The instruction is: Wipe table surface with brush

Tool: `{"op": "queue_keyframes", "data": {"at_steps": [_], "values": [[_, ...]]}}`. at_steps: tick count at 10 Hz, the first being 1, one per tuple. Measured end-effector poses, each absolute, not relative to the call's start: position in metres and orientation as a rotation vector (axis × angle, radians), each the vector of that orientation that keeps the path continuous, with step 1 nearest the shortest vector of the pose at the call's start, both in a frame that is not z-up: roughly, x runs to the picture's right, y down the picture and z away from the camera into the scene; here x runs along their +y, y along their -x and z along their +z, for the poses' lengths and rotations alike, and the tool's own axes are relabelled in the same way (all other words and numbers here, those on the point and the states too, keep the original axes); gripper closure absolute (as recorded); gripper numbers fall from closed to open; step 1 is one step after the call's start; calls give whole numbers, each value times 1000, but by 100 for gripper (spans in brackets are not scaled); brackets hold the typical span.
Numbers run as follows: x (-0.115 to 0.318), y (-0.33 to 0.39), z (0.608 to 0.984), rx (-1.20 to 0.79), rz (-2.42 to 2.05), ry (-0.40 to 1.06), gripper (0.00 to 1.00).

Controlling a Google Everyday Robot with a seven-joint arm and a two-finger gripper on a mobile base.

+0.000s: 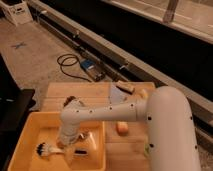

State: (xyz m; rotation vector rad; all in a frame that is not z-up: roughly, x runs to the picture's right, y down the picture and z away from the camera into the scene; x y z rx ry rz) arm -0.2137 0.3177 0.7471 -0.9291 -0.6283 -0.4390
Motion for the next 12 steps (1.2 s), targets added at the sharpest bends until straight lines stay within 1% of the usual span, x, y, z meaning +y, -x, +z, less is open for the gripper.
{"op": "queue_keyframes", "data": {"at_steps": [1,2,4,5,6,9,12], "values": [[317,213,747,-626,-441,930,51],[317,213,747,-624,-446,929,62],[313,213,747,-625,-438,926,81],[314,212,746,-625,-438,932,89],[315,211,746,-623,-442,933,91],[318,209,745,-620,-451,935,91],[296,208,725,-648,-448,821,91]]}}
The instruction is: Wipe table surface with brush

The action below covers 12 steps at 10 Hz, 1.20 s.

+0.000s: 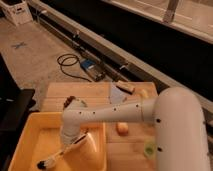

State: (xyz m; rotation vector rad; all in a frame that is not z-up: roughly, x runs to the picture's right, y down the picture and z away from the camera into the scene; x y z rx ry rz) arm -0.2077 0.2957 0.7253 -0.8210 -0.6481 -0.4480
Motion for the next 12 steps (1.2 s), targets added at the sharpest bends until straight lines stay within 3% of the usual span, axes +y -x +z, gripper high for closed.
{"op": "queue_keyframes", "data": {"at_steps": [4,8,12], "values": [[244,204,679,-679,-477,651,91],[209,183,672,-638,-467,585,91],[123,123,674,-580,-403,546,91]]}}
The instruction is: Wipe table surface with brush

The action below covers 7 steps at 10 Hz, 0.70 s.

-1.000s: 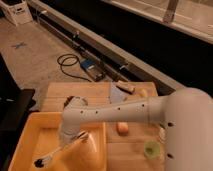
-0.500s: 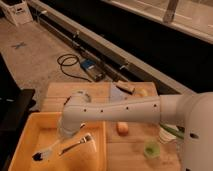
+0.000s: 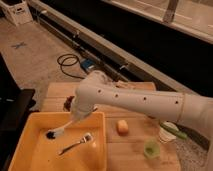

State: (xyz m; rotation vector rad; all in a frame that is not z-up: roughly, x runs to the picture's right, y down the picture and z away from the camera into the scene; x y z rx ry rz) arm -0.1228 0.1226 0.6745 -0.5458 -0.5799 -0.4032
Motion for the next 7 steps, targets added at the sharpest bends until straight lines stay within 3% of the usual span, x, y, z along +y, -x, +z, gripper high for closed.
{"op": "queue_keyframes", "data": {"at_steps": [3,7], "values": [[70,66,698,-537,-305,554,91],[60,53,704,-531,-279,559,91]]}}
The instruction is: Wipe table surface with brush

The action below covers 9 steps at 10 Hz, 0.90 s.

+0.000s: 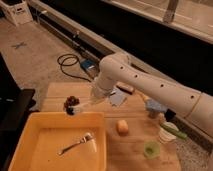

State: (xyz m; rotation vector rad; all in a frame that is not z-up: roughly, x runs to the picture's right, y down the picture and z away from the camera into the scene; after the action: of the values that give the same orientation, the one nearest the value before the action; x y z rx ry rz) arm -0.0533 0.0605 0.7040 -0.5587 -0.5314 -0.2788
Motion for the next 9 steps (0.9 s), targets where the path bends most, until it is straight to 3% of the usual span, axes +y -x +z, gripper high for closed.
{"op": "queue_keyframes", "data": {"at_steps": [6,9], "values": [[37,47,721,-506,-254,526,91],[-6,51,764,-491,-249,516,91]]}}
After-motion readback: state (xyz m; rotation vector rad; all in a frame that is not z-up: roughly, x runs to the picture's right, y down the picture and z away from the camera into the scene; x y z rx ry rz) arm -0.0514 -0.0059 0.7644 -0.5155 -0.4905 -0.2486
